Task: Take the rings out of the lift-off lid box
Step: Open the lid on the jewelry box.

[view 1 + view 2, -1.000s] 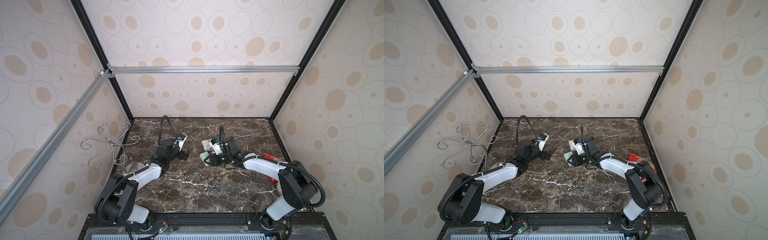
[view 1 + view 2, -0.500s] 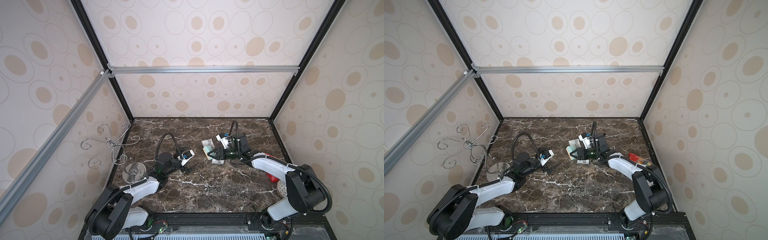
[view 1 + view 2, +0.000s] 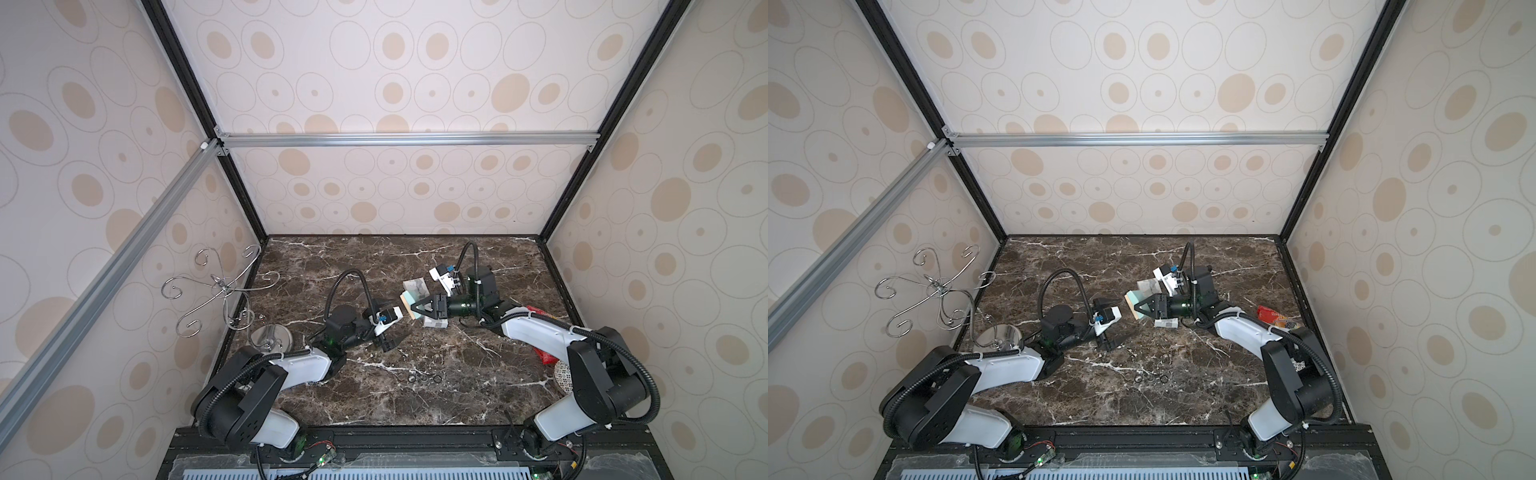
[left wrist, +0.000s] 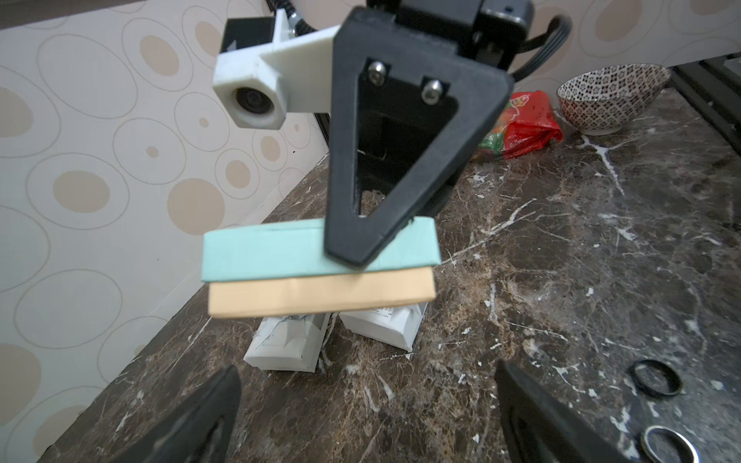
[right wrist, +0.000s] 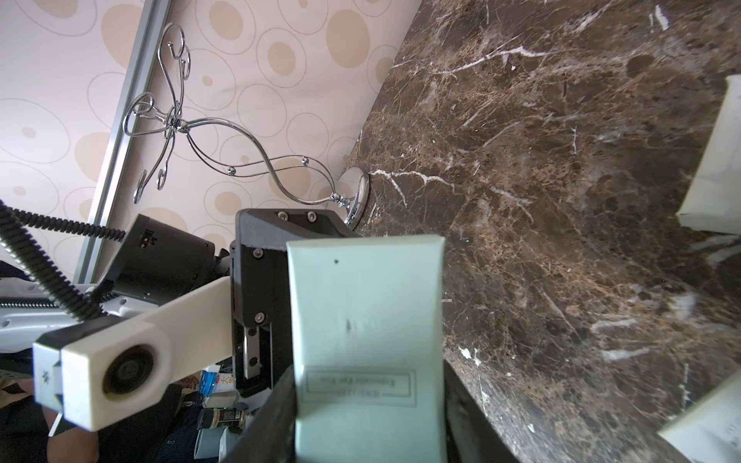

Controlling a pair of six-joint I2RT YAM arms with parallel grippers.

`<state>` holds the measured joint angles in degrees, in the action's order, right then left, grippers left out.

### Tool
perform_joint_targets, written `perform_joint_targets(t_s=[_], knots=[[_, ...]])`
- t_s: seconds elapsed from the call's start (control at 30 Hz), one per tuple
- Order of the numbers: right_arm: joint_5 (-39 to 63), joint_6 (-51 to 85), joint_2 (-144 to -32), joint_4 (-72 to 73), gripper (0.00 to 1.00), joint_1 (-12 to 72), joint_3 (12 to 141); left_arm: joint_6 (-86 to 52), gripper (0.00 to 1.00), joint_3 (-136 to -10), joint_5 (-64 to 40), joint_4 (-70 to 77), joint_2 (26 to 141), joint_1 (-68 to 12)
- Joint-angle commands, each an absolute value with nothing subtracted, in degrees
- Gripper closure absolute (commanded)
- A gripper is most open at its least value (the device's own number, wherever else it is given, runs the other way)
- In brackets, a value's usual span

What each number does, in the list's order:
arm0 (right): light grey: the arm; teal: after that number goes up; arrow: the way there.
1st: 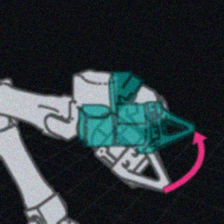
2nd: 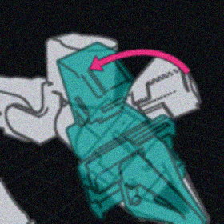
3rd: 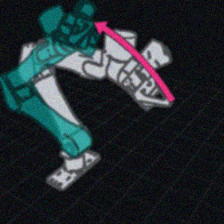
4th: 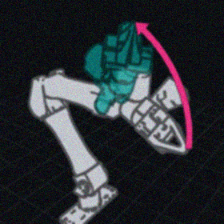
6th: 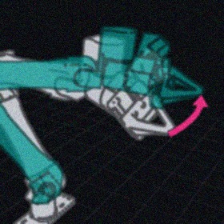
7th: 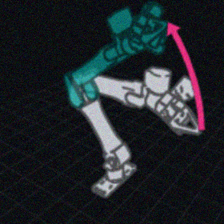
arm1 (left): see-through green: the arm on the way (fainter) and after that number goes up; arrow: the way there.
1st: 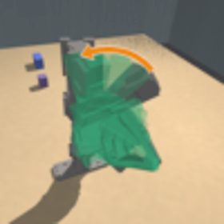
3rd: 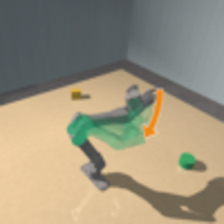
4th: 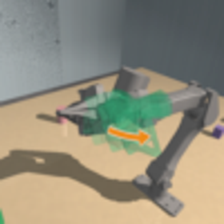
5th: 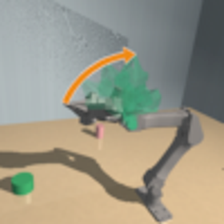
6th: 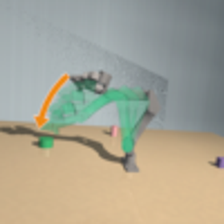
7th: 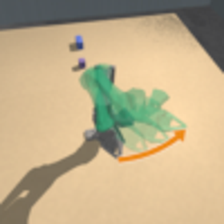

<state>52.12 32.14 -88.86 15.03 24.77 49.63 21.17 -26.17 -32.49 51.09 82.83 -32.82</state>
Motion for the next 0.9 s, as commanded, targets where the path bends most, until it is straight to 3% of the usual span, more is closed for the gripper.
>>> perform_joint_targets(t_s=[0.0,0.87], knots=[[54.10,33.53,-89.55,17.83,0.52,24.82,49.01,19.35,0.03,-28.17,-31.68,57.03,83.99,-33.54],[55.98,35.45,-91.05,20.91,0.53,24.81,48.52,19.69,0.30,-32.30,-30.32,52.47,85.87,-34.00]])
